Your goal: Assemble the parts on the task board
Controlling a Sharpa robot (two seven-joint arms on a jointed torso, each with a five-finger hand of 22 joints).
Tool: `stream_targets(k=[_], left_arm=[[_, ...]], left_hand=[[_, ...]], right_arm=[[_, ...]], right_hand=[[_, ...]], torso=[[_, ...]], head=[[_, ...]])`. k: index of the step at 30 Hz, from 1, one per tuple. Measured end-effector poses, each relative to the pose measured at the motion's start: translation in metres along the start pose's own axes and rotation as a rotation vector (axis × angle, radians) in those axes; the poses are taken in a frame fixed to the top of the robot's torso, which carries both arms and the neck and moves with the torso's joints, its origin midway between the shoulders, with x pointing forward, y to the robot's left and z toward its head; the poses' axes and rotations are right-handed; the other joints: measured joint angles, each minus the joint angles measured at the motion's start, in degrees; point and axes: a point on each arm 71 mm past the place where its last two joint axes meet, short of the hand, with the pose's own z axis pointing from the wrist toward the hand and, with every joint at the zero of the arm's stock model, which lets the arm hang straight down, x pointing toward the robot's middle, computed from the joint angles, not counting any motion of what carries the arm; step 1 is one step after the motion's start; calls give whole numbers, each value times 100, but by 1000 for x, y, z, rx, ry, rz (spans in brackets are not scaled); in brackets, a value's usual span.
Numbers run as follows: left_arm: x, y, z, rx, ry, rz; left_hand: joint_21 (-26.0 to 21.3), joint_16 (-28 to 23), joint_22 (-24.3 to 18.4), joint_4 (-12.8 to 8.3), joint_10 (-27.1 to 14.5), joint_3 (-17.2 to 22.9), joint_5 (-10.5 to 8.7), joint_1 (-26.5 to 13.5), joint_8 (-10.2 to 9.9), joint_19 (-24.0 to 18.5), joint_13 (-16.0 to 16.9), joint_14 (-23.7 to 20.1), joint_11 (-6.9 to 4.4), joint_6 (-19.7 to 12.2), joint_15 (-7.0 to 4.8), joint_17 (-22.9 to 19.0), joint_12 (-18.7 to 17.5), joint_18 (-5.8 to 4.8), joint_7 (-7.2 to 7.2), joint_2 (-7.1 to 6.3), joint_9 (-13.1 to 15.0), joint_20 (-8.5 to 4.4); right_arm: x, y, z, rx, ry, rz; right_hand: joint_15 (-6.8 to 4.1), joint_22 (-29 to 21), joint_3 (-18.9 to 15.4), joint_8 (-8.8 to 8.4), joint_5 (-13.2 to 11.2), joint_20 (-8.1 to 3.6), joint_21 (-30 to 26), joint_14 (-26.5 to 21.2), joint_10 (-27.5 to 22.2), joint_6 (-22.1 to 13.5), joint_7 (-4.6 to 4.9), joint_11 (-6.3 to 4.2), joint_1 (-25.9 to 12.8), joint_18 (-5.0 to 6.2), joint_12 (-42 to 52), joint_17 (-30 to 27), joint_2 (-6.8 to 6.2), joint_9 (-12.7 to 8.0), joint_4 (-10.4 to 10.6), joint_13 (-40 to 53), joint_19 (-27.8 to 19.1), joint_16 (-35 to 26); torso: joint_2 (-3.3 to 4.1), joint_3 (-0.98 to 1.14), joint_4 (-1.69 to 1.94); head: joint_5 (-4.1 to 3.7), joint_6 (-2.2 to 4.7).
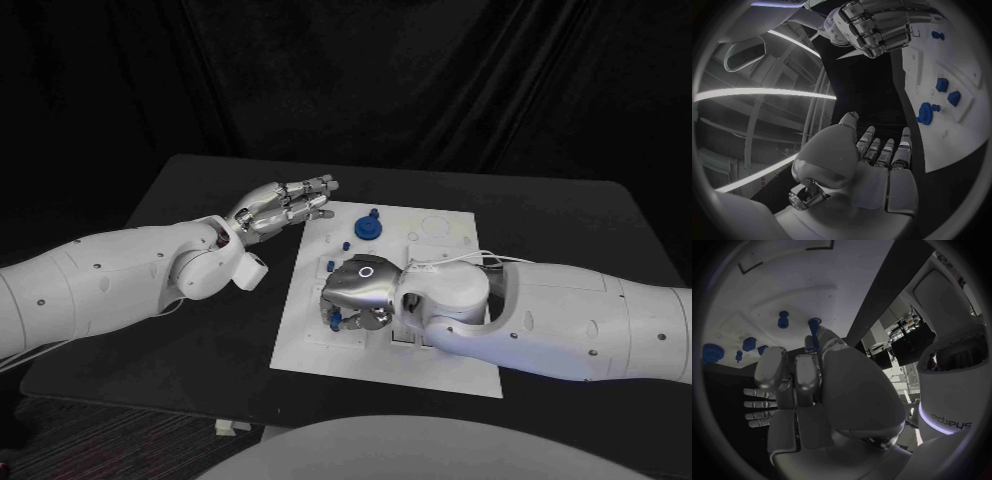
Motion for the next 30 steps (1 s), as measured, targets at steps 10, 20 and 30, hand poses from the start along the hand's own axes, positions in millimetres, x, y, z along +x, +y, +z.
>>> stream_targets(k=[10, 20, 30], left_arm=[[0, 0, 0, -2, 0, 0], [-1, 0, 0, -4, -1, 0], [-1, 1, 0, -6, 0, 0]], left_hand=[[0, 0, 0, 16, -1, 16, 0, 0, 0, 0, 0, 0, -1, 0, 0, 0, 0, 1, 0, 0, 0, 0], [0, 0, 0, 16, 16, 16, 0, 0, 0, 0, 0, 0, 16, 0, 0, 0, 0, 0, 0, 0, 0, 0], [0, 0, 0, 0, 17, 32, 0, 0, 0, 0, 0, 0, 16, 0, 0, 0, 0, 0, 0, 0, 0, 0]], right_arm=[[5, 0, -2, 6, 14, 6], [5, 0, -1, 9, 19, 4], [7, -3, -1, 20, 29, 4]], right_hand=[[0, 5, 16, 0, -21, 0, 0, 0, -1, 0, 0, -1, 6, 0, -2, 0, -7, -3, -18, 0, 0, 0], [0, 4, 17, -4, -28, 20, 0, 0, -1, -1, -1, -1, -27, 0, -9, -5, -5, -10, -16, 15, -20, 0], [113, 3, 162, -248, -429, 102, -382, -158, -629, -1003, -54, 24, -342, 0, 21, -220, -66, -279, 186, 27, -213, -179]], torso=[[2, 1, 0], [2, 2, 0], [0, 2, 9]], head=[[-3, 0], [-2, 0], [1, 0]])
